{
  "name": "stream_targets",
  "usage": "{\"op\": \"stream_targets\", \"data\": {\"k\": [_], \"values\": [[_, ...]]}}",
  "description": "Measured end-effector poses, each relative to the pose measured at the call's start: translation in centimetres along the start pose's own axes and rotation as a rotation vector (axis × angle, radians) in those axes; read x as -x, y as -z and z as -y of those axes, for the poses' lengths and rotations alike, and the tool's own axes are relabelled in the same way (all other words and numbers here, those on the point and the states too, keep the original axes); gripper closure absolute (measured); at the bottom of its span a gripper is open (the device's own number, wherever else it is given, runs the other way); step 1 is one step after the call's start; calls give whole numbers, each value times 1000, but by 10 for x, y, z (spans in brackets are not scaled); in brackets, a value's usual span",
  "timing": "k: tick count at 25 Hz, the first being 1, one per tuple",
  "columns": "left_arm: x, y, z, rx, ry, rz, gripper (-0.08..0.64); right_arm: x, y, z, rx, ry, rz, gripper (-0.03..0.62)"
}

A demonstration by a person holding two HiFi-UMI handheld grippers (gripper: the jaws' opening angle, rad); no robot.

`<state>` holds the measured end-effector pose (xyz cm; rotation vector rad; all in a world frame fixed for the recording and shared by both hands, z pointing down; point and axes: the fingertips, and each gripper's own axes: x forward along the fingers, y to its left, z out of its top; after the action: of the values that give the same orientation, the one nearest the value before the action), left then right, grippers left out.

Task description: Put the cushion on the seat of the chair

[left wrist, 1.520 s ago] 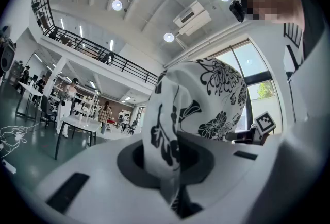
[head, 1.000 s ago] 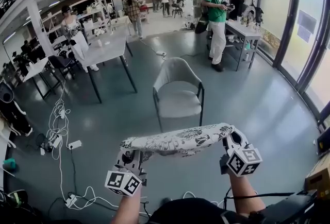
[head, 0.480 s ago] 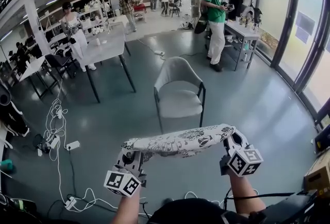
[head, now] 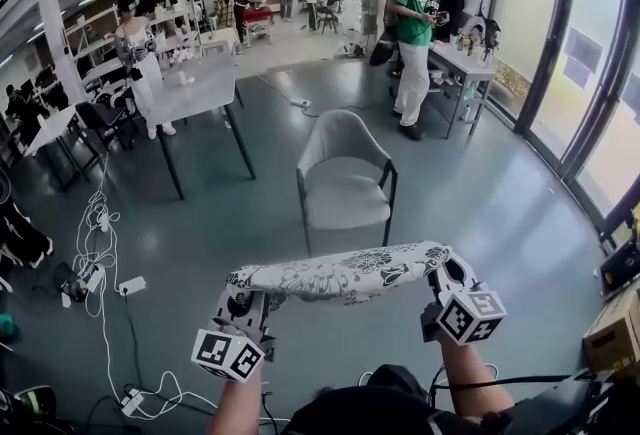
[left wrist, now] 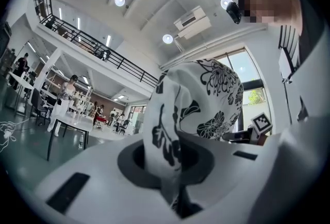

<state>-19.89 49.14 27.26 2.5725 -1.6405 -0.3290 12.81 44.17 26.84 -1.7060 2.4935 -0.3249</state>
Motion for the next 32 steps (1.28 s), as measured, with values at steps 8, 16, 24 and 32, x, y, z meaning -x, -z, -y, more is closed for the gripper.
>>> {"op": "stream_targets", "data": {"k": [8,16,24,32], "values": [[-7,2,-11,15,-10,-11,540,-17,1,-1,16,5,-11,568],[-50,0,-24,1,-48,-15,541,-68,-8,21,4,-36,-2,568],[-123,5,-28,-20,-67,-15,540,-124,-17,70,-16,-58,-3,568],[-191,10,-28,-32,-84,-25,540,-176,-34,117,-17,-78,-1,568]]}}
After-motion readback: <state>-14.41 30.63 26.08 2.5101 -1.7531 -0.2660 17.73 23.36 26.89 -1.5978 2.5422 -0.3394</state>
